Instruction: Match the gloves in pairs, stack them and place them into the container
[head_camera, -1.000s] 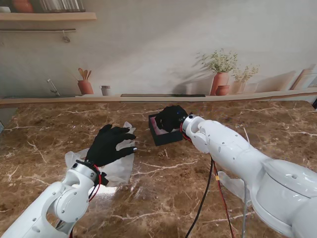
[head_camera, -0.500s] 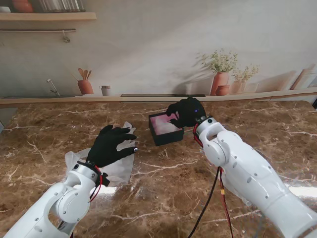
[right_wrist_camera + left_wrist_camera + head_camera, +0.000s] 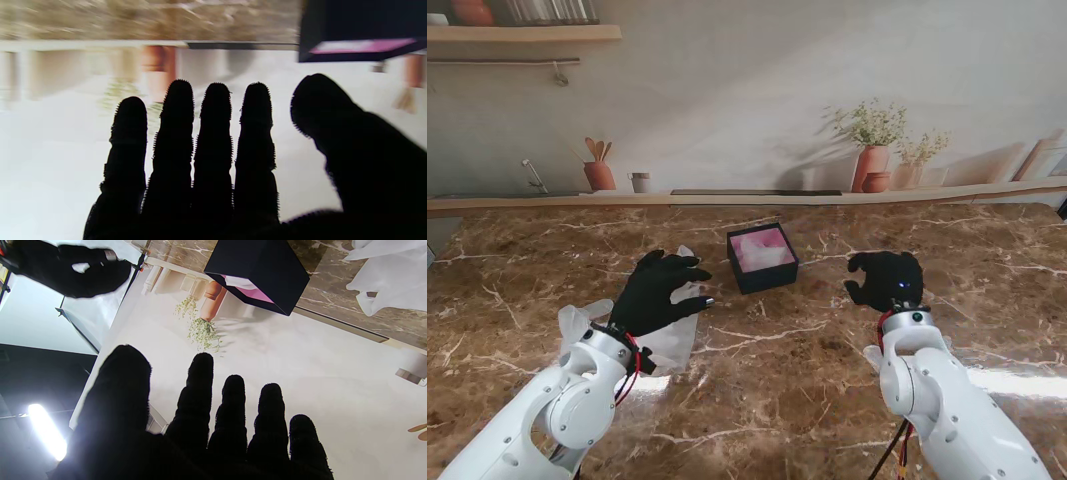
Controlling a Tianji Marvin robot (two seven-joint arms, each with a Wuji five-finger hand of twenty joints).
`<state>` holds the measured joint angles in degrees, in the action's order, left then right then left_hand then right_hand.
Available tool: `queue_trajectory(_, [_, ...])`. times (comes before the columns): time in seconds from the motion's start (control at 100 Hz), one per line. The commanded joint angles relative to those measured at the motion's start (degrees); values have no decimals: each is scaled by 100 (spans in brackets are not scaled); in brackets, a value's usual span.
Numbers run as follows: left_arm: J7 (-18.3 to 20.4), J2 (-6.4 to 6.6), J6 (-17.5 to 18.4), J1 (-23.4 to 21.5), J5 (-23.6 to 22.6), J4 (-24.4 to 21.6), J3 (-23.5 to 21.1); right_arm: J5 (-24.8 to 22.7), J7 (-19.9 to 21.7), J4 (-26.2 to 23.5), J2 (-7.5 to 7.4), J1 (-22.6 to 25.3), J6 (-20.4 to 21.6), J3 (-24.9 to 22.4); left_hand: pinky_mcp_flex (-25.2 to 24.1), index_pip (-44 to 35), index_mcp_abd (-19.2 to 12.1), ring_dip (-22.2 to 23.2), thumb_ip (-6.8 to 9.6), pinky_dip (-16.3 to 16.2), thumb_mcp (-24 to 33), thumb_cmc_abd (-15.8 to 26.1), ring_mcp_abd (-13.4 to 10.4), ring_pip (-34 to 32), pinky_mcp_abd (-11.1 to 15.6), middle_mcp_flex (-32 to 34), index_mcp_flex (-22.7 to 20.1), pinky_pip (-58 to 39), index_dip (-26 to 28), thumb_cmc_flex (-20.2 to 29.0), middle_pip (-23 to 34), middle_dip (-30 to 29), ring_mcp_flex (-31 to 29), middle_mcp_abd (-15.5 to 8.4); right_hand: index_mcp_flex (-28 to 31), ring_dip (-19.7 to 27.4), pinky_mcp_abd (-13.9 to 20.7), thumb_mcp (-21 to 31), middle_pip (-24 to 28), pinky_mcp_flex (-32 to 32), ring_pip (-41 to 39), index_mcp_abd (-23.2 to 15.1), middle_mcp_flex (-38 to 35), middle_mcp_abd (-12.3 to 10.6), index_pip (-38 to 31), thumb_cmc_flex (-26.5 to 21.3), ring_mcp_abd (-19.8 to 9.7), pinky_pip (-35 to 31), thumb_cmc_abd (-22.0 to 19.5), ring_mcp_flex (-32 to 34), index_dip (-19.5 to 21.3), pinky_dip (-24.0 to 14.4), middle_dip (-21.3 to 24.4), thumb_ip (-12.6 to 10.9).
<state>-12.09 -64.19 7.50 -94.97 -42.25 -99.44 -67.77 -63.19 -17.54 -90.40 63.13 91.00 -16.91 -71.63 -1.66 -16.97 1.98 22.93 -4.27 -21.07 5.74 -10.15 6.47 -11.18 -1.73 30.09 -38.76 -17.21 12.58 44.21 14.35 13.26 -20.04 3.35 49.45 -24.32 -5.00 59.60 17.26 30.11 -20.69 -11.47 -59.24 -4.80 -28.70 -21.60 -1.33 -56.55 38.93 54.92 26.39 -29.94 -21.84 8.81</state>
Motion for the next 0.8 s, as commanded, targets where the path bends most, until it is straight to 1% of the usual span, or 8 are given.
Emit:
queue_trajectory(0.0, [17,-12,40,-17,-28,-79,29,-112,78,70,-62,333,-95,-109,-70,22,-46,-67,142,-113,-203,269,-280,194,34,-190,177,209,-12,175,-114,-80,230,-129,80,-159,-79,-75,43,34,-65,83,-40,-23,-123,43,13,-194,125,118,39,-100,-101,110])
queue_trajectory(0.16, [-7,-17,61,30,-40,-96,94,-518,203,-69,-74,834,-966,-433,-69,19,-42,-63,145,-108,-215,269,-287,190,38,-186,177,220,-10,189,-111,-79,226,-131,68,-170,-91,-76,-1,-38,-36,111,26,-28,-127,-141,9,-198,348,56,33,-101,-115,84])
queue_trajectory(0.21, [-5,-17,64,50,-38,-94,117,-602,273,-88,-76,950,-1189,-505,-70,20,-45,-63,146,-109,-218,269,-279,191,41,-182,177,221,-11,192,-110,-78,230,-128,-54,-157,-85,-19,-74,-123,44,163,177,-27,44,-152,-6,-152,414,-60,102,-93,-114,-147])
queue_trajectory(0.3, [10,-15,67,71,-37,-96,141,-654,398,-111,-69,1109,-1552,-585,-68,16,-48,-61,147,-106,-222,266,-275,187,44,-190,170,226,-9,202,-111,-78,224,-129,-398,-102,-65,-61,-220,-275,203,274,529,-12,349,-179,21,-54,480,-339,70,-85,-66,-140])
queue_trajectory(0.51, [18,-14,63,74,-45,-104,140,-650,869,-155,-85,1302,-1978,-625,-73,9,-55,-62,146,-98,-240,274,-285,183,42,-181,157,246,-7,201,-107,-77,218,-138,-1780,418,143,-371,-889,-1427,1132,775,2608,220,1422,85,119,817,611,-2409,-130,-83,331,-72])
queue_trajectory(0.59, [5,-14,63,70,-58,-100,136,-592,1015,-234,-81,1366,-2145,-623,-74,3,-56,-64,147,-96,-244,274,-286,186,34,-180,146,256,-4,209,-108,-77,222,-140,-2397,719,67,-602,-1073,-1877,1366,1034,3455,401,1772,196,440,1294,486,-3359,-144,-124,550,-65])
queue_trajectory(0.71, [8,-13,51,54,-61,-119,132,-448,1145,-342,-60,1442,-2489,-595,-75,3,-64,-66,146,-95,-256,277,-284,189,40,-181,147,266,-4,212,-110,-78,227,-142,-2970,920,-110,-838,-1230,-1969,1387,1345,4181,601,2099,171,761,1523,343,-3721,-124,-173,757,-92])
queue_trajectory(0.79, [0,-12,52,39,-81,-130,121,-437,1612,-558,-86,1525,-2827,-578,-71,2,-59,-67,148,-98,-259,281,-293,189,43,-181,144,268,-3,222,-111,-79,219,-140,-3242,1066,-142,-1707,-1216,-1922,1352,1554,4399,709,2271,-86,904,1578,-212,-3782,3,-224,884,-224])
